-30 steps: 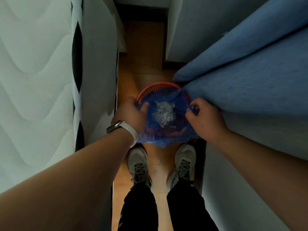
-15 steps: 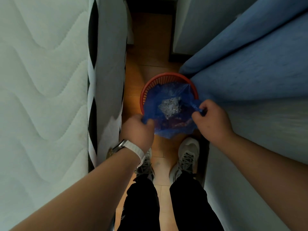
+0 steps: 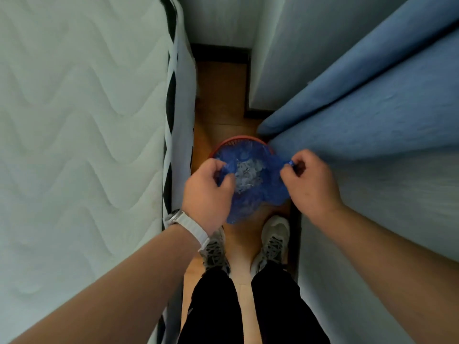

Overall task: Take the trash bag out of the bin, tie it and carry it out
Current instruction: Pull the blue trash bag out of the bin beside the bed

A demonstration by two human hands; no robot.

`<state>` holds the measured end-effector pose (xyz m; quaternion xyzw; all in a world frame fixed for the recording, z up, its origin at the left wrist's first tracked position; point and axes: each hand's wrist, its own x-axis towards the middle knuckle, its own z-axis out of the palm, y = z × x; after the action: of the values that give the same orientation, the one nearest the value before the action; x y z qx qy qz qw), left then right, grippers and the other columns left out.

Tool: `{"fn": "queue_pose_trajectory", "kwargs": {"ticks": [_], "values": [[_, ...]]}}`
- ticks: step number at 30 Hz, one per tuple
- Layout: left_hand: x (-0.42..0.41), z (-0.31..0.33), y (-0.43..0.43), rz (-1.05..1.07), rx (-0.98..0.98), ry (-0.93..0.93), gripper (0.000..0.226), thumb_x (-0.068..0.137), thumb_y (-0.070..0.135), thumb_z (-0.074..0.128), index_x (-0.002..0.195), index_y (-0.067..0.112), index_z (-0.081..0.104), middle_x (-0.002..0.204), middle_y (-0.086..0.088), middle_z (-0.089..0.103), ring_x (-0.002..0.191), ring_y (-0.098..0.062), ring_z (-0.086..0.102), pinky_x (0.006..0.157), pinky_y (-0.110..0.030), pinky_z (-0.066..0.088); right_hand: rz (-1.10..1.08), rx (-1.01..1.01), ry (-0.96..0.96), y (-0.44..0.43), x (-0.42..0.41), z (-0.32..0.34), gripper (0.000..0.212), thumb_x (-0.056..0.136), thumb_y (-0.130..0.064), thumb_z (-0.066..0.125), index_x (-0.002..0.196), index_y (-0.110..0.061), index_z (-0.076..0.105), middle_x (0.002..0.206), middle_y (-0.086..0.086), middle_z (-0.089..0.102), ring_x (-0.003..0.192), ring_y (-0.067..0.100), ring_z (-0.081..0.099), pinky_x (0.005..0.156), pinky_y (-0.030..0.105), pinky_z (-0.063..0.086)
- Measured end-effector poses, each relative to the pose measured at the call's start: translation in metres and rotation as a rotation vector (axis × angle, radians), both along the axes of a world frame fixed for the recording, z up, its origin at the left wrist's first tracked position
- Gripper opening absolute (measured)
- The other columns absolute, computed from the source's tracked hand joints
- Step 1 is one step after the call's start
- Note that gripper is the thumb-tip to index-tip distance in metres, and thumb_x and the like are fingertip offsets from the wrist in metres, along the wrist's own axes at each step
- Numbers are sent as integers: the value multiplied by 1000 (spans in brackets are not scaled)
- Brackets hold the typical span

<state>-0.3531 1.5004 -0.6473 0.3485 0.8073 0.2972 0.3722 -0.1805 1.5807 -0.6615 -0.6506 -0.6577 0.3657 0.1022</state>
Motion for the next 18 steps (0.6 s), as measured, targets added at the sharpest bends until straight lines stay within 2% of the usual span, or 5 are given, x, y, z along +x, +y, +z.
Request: {"fn": "queue_pose_trajectory", "kwargs": {"ticks": [3,7,13,15,18], "values": [[-3,25,-2,10,30,18,9,86,28,61,82,20,62,68,3,64,65,-18,60,62,-31,47,-4,5,-12,-5,-3,30,13,84,-23,62,76,-18,53,69,0,59,65,23,54,58,30,37],[-10,77,-7,-32,39,33,27,88,37,58,75,14,63,66,-4,67,65,-22,63,62,-38,51,-32,29,11,-17,-7,84,14,86,-22,61,76,-22,52,67,-2,59,64,21,55,60,30,41],[-30,158,-13,-35,69,-11,39,82,52,49,70,15,48,65,-12,63,61,-29,59,60,-48,49,-79,89,16,-30,-16,176,7,88,-22,60,82,-18,58,76,1,62,71,21,57,64,27,38],[-36,185,-14,-41,67,-18,35,84,48,51,69,16,47,65,-13,61,61,-28,58,60,-46,49,-96,125,18,-33,-16,207,8,89,-22,59,86,-14,60,79,4,65,75,24,59,67,29,40],[-40,229,-16,-35,108,-106,13,87,25,56,75,23,52,65,1,56,56,-13,50,57,-33,42,-114,176,18,-39,-16,254,8,89,-22,58,89,-14,60,79,4,64,76,24,59,67,27,38]]}}
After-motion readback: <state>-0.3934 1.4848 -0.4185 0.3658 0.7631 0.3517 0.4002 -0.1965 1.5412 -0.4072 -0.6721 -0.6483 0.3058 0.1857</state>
